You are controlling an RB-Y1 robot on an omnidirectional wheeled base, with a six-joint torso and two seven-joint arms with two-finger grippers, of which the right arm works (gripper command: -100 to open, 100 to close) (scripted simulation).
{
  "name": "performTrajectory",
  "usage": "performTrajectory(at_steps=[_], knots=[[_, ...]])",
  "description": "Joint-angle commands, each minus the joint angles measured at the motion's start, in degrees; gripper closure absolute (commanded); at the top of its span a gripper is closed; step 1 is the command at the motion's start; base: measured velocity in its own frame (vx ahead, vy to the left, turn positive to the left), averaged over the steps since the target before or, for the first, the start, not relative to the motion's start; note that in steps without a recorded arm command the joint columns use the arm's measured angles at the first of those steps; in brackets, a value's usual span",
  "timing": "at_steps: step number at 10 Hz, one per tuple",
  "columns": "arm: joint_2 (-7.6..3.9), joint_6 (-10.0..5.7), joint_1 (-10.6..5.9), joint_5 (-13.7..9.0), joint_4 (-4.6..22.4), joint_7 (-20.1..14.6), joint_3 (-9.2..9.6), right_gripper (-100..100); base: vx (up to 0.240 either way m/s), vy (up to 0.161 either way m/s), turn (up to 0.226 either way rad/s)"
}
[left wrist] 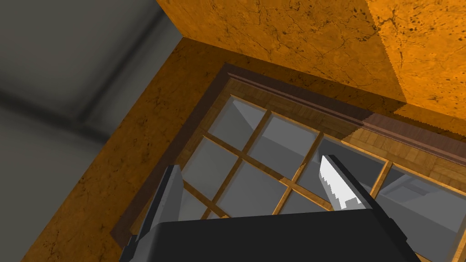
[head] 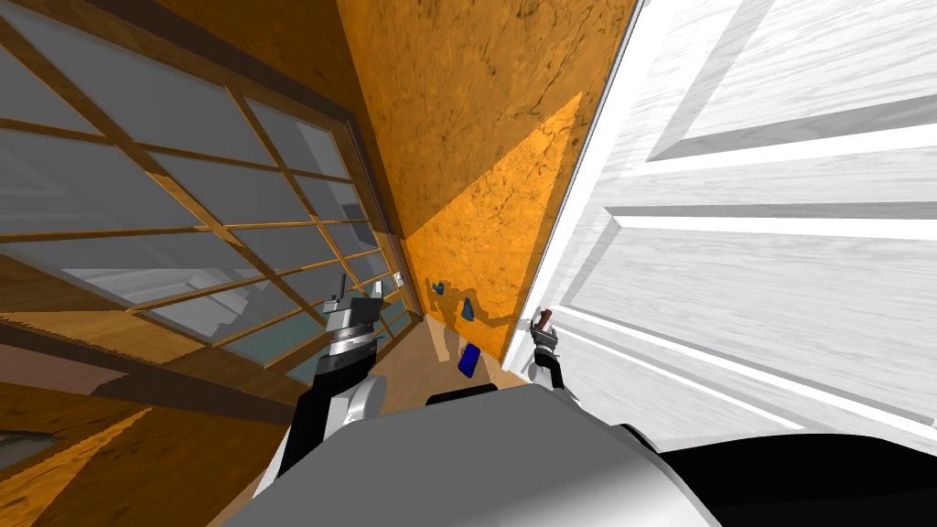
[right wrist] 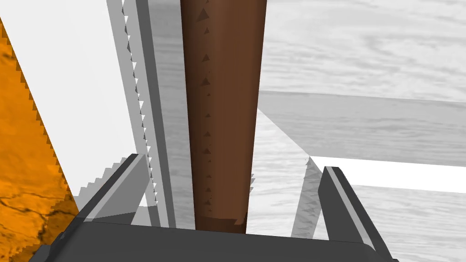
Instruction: Pull the door open
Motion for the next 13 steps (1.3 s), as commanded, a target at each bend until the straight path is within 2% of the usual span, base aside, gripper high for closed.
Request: performTrajectory(at_steps=[1,2,7,13], knots=[[0.0,0.0,0.0,0.0,0.0,0.0,0.0,-100,0.063,-0.008,-0.032],[0.0,0.0,0.0,0.0,0.0,0.0,0.0,100,-0.028,0.019,0.037],[0.0,0.0,0.0,0.0,0.0,0.0,0.0,100,-0.008,0.001,0.001],[-0.15,0.12,0.09,0.4,-0.2,-0.5,0.69,100,-0.173,0.064,0.005]])
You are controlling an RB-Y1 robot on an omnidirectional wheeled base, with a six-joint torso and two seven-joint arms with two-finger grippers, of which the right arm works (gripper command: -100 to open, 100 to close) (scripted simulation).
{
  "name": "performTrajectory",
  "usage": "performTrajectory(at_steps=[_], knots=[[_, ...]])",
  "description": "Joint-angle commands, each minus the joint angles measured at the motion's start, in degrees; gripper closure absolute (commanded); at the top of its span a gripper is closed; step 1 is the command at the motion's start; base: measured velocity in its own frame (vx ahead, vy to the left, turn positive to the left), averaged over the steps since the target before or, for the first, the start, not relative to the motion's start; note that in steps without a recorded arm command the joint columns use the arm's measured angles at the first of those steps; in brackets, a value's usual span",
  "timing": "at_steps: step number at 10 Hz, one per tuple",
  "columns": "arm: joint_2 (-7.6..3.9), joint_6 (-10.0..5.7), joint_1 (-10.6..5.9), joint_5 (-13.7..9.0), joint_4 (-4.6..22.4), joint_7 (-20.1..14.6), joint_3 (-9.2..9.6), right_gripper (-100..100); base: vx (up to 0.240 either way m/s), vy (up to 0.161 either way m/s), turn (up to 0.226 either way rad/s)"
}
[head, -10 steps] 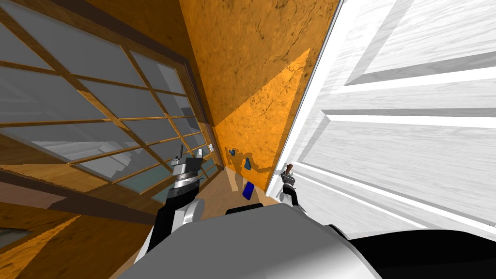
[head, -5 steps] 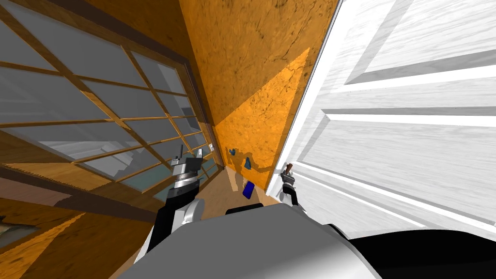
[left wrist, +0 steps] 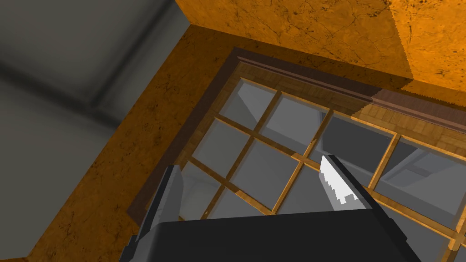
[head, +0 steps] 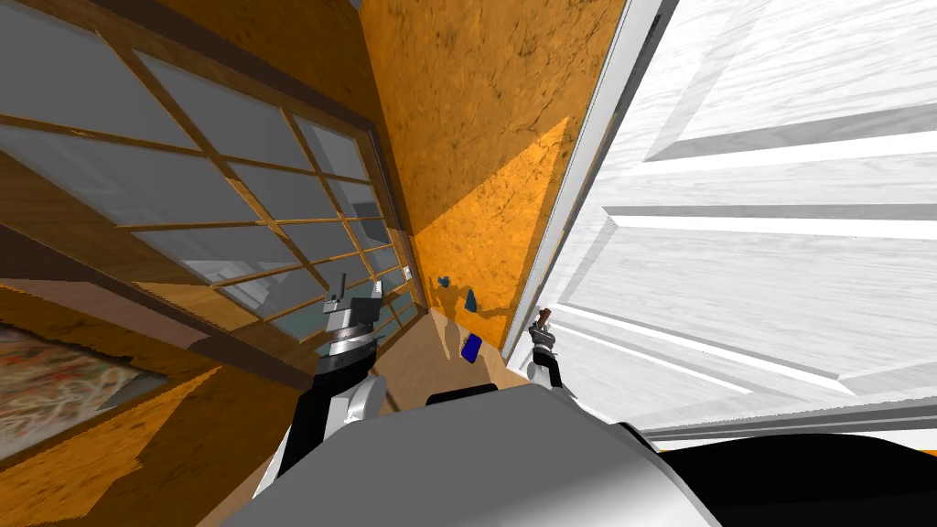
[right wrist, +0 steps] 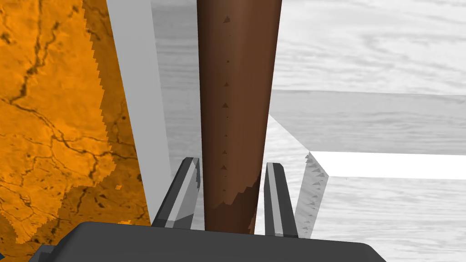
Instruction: Pull the door open
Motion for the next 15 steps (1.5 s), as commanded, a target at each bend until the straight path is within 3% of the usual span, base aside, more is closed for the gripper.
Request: performTrajectory(at_steps=[1,4,7,8,9,15], knots=[[-0.34,0.0,0.41,0.1,0.1,-0.3,0.12,100,-0.238,0.047,0.027],[-1.03,0.27,0.75,0.9,-0.3,-1.7,1.64,100,-0.21,0.045,0.046],[-2.51,0.86,1.49,2.8,-1.2,-4.7,4.94,100,-0.097,-0.052,0.143],[-1.98,0.89,1.64,2.5,-0.8,-4.1,4.46,100,0.014,-0.048,0.045],[-2.33,0.92,1.77,3.3,-1.3,-5.0,5.83,100,-0.14,-0.016,0.079],[-3.78,1.14,2.5,6.0,-3.4,-7.9,10.6,100,-0.258,-0.024,0.088]])
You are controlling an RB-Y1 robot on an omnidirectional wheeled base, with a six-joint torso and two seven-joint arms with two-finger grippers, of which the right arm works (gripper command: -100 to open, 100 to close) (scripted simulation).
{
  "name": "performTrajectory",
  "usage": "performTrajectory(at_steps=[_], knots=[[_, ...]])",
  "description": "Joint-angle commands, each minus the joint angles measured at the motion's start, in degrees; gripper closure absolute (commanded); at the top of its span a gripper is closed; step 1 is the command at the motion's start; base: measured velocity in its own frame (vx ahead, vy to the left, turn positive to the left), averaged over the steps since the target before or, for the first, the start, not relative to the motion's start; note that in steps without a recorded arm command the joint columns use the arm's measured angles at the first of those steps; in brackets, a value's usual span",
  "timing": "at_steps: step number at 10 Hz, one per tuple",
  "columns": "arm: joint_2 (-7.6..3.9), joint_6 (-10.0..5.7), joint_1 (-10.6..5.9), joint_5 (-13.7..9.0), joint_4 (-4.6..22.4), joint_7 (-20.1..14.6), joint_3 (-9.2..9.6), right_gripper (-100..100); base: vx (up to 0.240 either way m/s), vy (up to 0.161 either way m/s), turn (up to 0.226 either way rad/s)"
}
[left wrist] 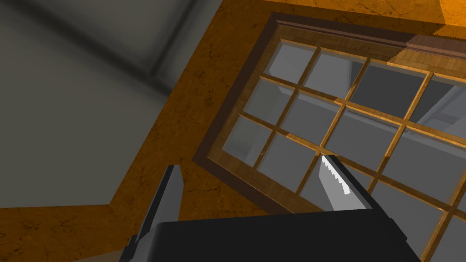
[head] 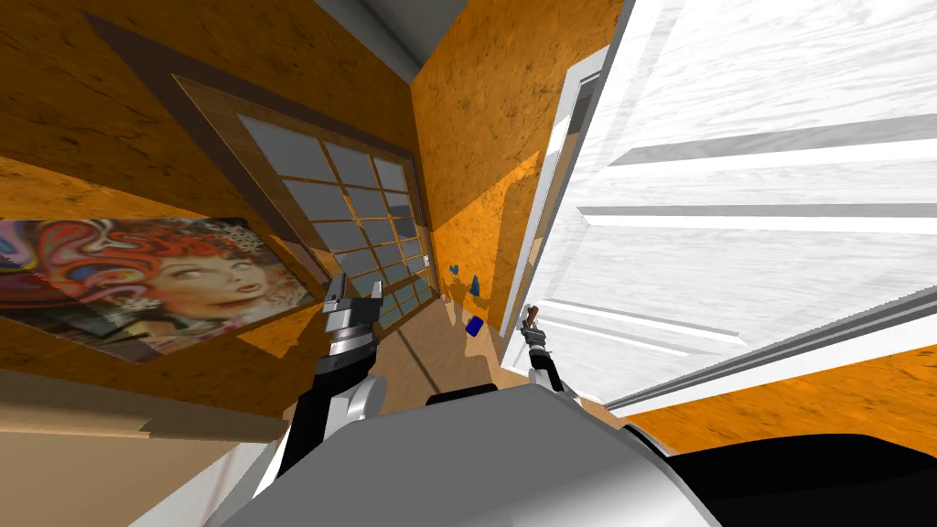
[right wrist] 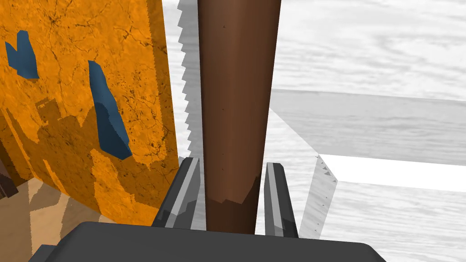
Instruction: Pull the door open
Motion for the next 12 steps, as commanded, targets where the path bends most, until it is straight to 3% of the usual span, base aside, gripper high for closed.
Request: performTrajectory(at_steps=[1,2,3,7,9,10,12], knots=[[-0.44,0.08,0.06,0.7,-0.2,-1.0,1.29,100,-0.238,-0.032,0.064],[-0.2,0.19,0.15,0.4,-0.4,-0.4,0.8,100,-0.103,-0.009,0.03],[-0.84,0.05,0.73,1.2,-0.8,-1.6,2.31,100,-0.17,0.019,0.099],[-2.58,-0.63,1.8,2.5,-1.9,-4.1,5.11,100,-0.249,-0.024,0.099],[-3.35,-0.93,2.27,3.1,-2.4,-5.2,6.34,100,-0.246,-0.027,0.077],[-3.07,-0.77,2.18,2.9,-2.5,-4.7,5.89,100,-0.115,0.001,0.022],[-4.13,-1.42,3.08,3.6,-2.9,-6.2,7.52,100,-0.162,-0.017,0.089]])
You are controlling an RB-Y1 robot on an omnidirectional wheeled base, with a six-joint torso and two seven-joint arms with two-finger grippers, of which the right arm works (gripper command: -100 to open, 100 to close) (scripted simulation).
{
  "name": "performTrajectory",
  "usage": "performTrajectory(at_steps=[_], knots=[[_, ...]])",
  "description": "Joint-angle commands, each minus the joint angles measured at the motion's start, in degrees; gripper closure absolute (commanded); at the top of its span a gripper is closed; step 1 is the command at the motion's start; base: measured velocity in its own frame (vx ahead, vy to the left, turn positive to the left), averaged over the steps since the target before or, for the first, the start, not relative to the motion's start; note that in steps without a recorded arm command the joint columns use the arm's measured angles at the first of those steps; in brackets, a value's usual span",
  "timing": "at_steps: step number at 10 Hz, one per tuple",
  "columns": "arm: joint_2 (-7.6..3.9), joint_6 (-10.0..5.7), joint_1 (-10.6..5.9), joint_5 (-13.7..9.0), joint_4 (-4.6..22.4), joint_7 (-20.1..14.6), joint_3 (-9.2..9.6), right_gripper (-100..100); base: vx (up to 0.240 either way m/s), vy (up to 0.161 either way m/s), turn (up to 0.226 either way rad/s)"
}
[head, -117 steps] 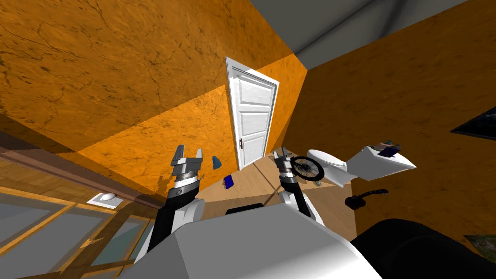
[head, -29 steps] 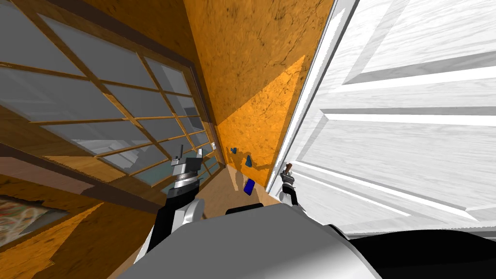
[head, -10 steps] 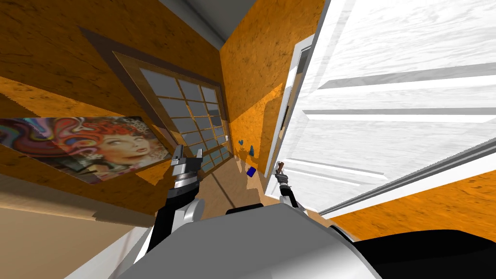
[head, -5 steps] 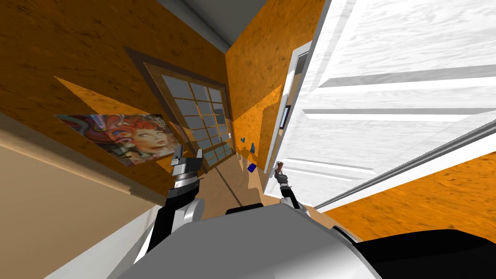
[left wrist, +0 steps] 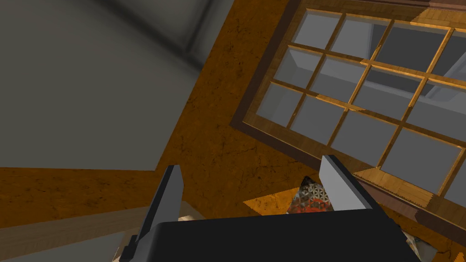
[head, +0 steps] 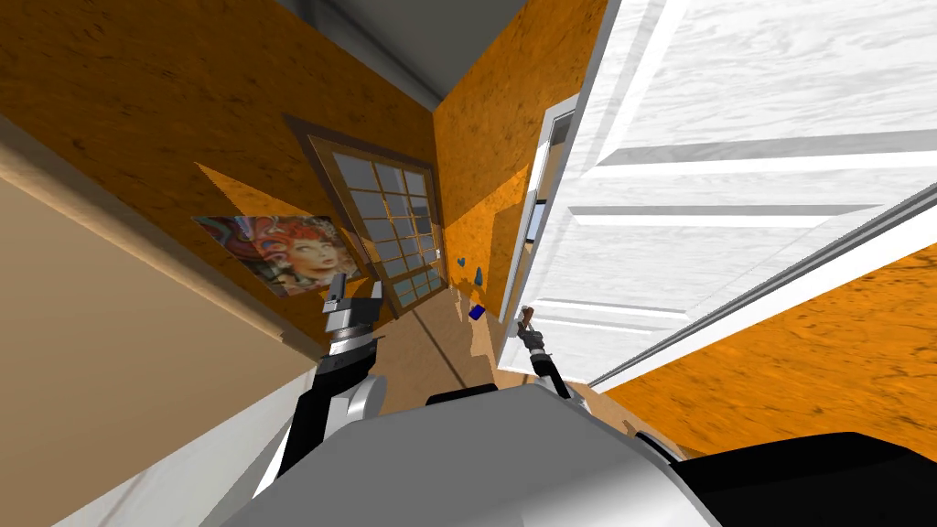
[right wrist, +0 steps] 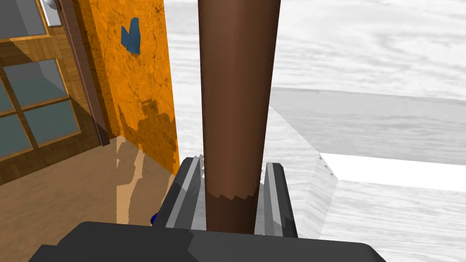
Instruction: Pull the door open
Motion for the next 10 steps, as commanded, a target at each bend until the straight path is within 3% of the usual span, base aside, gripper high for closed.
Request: performTrajectory(at_steps=[1,6,7,10], knots=[[-0.65,-0.59,0.52,0.5,-0.2,-1.1,1.06,100,-0.206,-0.025,0.084],[-3.3,-2.49,2.21,1.9,-1.1,-4.4,4.36,100,-0.21,-0.032,0.087],[-3.07,-2.03,2.0,1.7,-1.3,-3.9,3.88,100,-0.093,-0.01,0.022],[-4.5,-3.71,3.22,2.5,-1.4,-5.7,5.71,100,-0.152,-0.026,0.089]])
